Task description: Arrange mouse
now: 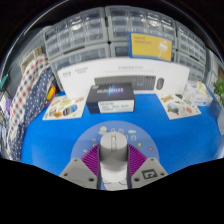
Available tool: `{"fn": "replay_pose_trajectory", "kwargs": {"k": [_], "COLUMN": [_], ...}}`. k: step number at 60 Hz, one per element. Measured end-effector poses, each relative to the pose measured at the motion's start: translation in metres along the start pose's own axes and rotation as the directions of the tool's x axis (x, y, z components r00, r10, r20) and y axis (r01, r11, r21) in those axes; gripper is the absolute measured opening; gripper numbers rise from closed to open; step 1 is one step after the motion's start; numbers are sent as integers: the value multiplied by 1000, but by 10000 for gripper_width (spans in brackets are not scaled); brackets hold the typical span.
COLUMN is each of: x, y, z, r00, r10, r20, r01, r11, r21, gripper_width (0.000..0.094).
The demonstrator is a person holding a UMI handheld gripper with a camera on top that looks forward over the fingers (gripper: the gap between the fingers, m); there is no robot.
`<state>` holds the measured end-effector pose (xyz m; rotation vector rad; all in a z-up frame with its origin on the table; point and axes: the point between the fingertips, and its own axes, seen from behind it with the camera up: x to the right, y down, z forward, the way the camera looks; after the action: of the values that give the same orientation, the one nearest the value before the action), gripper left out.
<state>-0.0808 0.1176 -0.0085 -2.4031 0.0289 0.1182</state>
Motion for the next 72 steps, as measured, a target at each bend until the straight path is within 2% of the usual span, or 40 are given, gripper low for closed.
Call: {"fn": "replay_pose_trajectory", "kwargs": {"k": [1, 5, 20, 22, 25, 27, 30, 36, 54, 66, 72], "x": [1, 2, 2, -1, -7, -8, -8, -11, -45, -54, -65], "y": [-3, -3, -2, -2, -1, 1, 1, -11, -28, -9, -3], "z": [2, 2, 3, 3, 2, -1, -9, -42, -197, -262, -278], "r00": [1000, 1000, 997, 998, 998, 998, 996, 993, 996, 993, 995], "r10": [-8, -9, -38, -39, -44, -50, -68, -81, -43, -68, -68], "r20": [-3, -18, -64, -55, -37, -41, -58, -82, -73, -93, -67], "r01": [8, 10, 41, 41, 45, 50, 68, 85, 58, 89, 83], "r11": [1000, 999, 998, 999, 999, 999, 998, 995, 976, 967, 962], "r21": [26, 31, 38, 35, 24, 6, 2, 46, 209, 237, 260], "gripper_width": [371, 365, 510, 575, 754, 814, 841, 841, 844, 845, 844]}}
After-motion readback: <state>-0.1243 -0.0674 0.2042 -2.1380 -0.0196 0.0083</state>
